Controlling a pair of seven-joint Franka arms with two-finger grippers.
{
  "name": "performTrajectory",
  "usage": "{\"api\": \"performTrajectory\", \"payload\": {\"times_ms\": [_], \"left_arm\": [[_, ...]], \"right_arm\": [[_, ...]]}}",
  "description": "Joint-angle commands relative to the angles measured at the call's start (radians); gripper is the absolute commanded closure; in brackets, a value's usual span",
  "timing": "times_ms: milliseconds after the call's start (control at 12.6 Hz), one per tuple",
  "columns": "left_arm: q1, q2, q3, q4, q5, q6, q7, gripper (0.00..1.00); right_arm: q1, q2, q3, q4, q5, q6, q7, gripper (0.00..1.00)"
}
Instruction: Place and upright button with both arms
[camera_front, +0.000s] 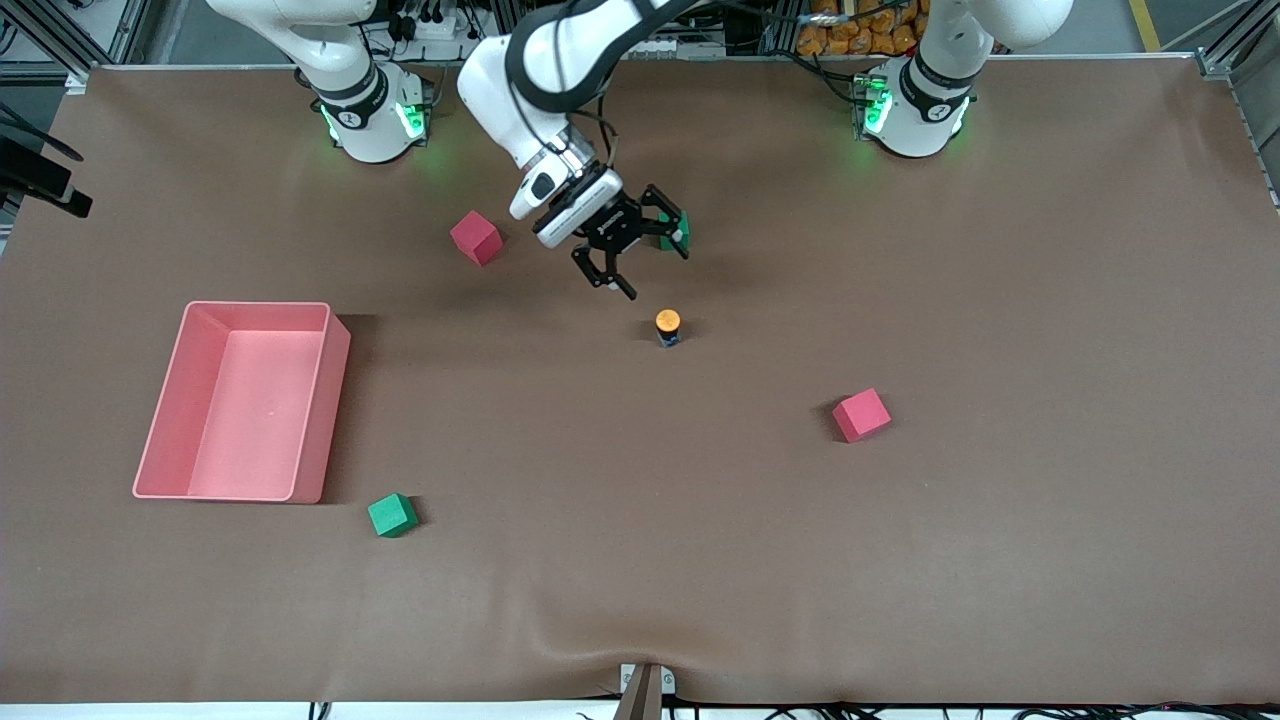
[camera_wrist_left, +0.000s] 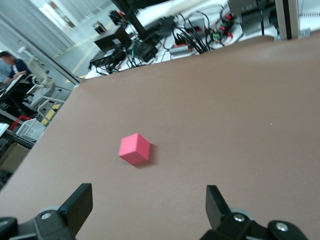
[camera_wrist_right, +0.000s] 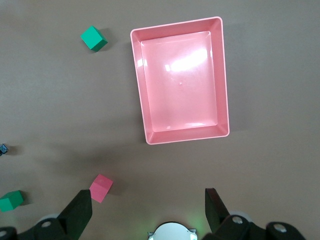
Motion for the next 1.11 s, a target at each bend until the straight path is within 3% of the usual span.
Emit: {"api": "performTrajectory", "payload": {"times_ms": [0, 555, 872, 1030], "left_arm": [[0.088, -0.127, -0.012, -0.028, -0.1, 0.025, 0.202, 0.0], [0.442, -0.362, -0.009, -0.028, -0.476, 0.074, 0.445, 0.0], [0.738, -0.441, -0.009, -0.029, -0.74, 0.112, 0.718, 0.0], [0.862, -0.462, -0.006, -0.031, -0.78, 0.111, 0.752, 0.0]], "right_arm": [[-0.002, 0.008, 0.0, 0.017, -0.007, -0.004, 0.014, 0.0], [-0.005, 0.008, -0.005, 0.019, -0.011, -0.004, 0.011, 0.0], [-0.004, 0.01, -0.003, 0.019, -0.01, -0.001, 0.01, 0.0], [-0.005, 0.01, -0.003, 0.019, -0.011, -0.004, 0.005, 0.0]]}}
